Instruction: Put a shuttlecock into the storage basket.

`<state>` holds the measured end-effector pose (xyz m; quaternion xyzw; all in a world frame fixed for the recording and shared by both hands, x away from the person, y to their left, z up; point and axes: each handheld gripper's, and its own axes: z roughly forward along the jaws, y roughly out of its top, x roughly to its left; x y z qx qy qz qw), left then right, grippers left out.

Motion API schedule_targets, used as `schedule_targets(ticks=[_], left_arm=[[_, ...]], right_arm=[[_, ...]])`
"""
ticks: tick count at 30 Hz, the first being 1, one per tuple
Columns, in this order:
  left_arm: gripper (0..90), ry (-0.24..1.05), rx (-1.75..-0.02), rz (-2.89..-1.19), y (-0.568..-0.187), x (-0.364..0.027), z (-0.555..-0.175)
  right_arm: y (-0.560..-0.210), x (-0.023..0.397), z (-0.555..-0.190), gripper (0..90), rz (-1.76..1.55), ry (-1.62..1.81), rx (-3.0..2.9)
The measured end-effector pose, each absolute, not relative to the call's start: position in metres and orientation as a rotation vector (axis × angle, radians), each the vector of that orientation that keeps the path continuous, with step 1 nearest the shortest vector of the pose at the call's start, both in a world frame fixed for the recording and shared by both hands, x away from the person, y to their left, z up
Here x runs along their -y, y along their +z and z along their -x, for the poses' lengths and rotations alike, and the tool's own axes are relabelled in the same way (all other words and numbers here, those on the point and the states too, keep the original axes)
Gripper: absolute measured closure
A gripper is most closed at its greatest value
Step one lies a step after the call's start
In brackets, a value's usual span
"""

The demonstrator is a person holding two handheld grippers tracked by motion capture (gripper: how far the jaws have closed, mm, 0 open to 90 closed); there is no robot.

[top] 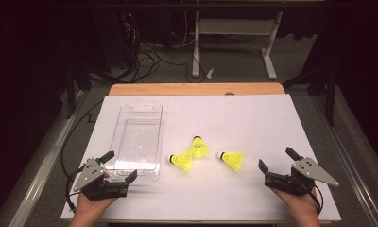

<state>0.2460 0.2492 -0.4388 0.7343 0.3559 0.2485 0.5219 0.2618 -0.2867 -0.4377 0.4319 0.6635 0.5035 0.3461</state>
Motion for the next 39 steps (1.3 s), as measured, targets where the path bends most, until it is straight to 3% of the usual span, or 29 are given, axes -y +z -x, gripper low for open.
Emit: schedule_targets(ticks=[39], left_arm=[[0.7,0.598,-0.906,-1.806,-0.4297,-0.2558,-0.2444]], right_arm=[[-0.4354,0.2815,-0.2662,0.1,-1.154,1.299,-1.816]])
